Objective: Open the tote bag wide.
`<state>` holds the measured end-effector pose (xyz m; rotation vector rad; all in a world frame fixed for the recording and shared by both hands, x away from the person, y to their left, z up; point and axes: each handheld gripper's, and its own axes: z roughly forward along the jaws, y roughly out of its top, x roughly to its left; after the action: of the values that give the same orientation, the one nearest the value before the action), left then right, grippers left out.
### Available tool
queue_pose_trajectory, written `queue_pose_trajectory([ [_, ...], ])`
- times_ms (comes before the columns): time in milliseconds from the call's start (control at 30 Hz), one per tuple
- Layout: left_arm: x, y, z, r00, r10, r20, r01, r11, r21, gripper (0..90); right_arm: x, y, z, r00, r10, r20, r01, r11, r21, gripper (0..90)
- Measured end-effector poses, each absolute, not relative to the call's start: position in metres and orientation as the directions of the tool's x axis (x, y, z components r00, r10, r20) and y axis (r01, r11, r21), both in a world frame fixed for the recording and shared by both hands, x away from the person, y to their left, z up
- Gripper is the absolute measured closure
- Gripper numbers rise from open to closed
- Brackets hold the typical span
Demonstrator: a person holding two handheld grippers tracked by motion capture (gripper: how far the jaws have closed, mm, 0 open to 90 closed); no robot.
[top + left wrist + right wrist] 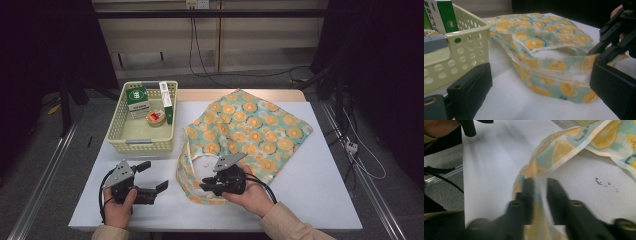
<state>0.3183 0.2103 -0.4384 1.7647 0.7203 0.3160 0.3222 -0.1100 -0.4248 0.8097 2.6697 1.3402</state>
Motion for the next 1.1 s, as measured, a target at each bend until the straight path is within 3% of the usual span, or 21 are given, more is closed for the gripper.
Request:
queue_pose_trajectory([
  [133, 0.318, 0.210, -0.439, 0.776, 0.614, -0.146, 0.309, -0.167, 0.936, 4.3, 0.325, -0.116, -0.422, -0.862, 0.467, 0.195, 0.431, 0.476, 0.766, 89.6],
  [400, 0.318, 0.211, -0.439, 0.773, 0.617, -0.147, 0.308, -0.163, 0.937, 4.3, 0.341, -0.136, -0.414, -0.821, 0.535, 0.200, 0.457, 0.406, 0.792, 90.0],
  [767, 0.319, 0.211, -0.438, 0.772, 0.619, -0.146, 0.308, -0.163, 0.937, 4.4, 0.388, -0.206, -0.399, -0.639, 0.735, 0.228, 0.533, 0.210, 0.820, 90.0],
  [1100, 0.319, 0.211, -0.439, 0.773, 0.617, -0.146, 0.308, -0.164, 0.937, 4.3, 0.417, -0.255, -0.416, -0.494, 0.846, 0.202, 0.592, 0.157, 0.791, 90.0],
])
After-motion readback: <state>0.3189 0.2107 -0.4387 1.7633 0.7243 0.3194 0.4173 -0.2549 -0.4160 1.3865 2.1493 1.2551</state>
